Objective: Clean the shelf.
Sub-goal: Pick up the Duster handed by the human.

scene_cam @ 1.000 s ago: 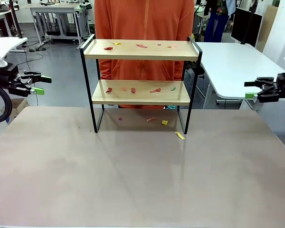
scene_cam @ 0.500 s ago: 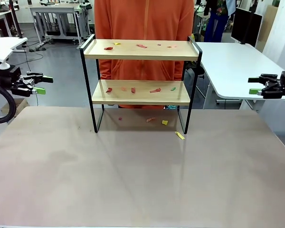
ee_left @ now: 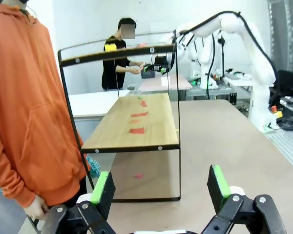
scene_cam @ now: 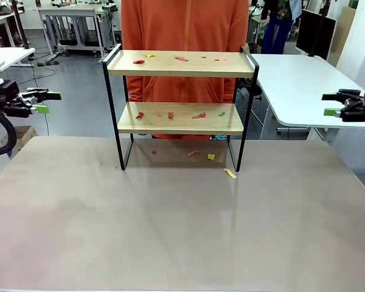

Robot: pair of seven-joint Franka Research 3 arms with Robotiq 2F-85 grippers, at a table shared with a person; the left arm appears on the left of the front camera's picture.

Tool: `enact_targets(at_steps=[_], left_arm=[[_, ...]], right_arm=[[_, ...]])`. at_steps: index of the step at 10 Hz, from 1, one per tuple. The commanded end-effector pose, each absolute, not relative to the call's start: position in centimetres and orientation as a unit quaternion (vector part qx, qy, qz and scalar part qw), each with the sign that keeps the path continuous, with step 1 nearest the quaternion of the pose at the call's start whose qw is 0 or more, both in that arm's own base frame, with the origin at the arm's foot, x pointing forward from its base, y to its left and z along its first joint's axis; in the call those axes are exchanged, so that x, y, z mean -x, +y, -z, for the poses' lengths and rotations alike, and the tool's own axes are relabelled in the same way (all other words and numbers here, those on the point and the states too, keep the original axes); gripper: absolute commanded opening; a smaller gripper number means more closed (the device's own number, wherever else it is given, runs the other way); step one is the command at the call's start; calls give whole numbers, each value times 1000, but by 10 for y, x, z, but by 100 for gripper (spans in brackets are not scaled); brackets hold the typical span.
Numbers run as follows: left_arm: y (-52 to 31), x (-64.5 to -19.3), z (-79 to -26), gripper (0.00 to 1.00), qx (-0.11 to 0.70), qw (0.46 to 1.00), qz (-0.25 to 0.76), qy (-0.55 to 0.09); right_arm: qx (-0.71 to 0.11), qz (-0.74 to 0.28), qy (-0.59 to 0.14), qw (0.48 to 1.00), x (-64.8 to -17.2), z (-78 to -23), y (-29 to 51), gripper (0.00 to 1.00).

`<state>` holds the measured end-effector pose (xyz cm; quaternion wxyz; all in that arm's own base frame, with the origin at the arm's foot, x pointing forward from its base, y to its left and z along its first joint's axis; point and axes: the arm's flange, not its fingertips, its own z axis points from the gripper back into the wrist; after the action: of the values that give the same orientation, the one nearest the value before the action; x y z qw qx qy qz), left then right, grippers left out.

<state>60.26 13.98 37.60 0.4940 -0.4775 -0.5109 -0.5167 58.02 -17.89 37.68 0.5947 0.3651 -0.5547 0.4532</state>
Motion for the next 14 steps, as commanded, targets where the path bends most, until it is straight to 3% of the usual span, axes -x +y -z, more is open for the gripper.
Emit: enact_targets(at_steps=[1, 14], left_arm=[[145, -613, -382, 100, 503, 490, 497, -509], [143, -603, -378, 100, 486, 493, 510, -509]], right_arm=[[-372, -431, -569, 594, -579, -385, -178, 100], [-365, -452, -557, 594, -580, -378, -180, 100]])
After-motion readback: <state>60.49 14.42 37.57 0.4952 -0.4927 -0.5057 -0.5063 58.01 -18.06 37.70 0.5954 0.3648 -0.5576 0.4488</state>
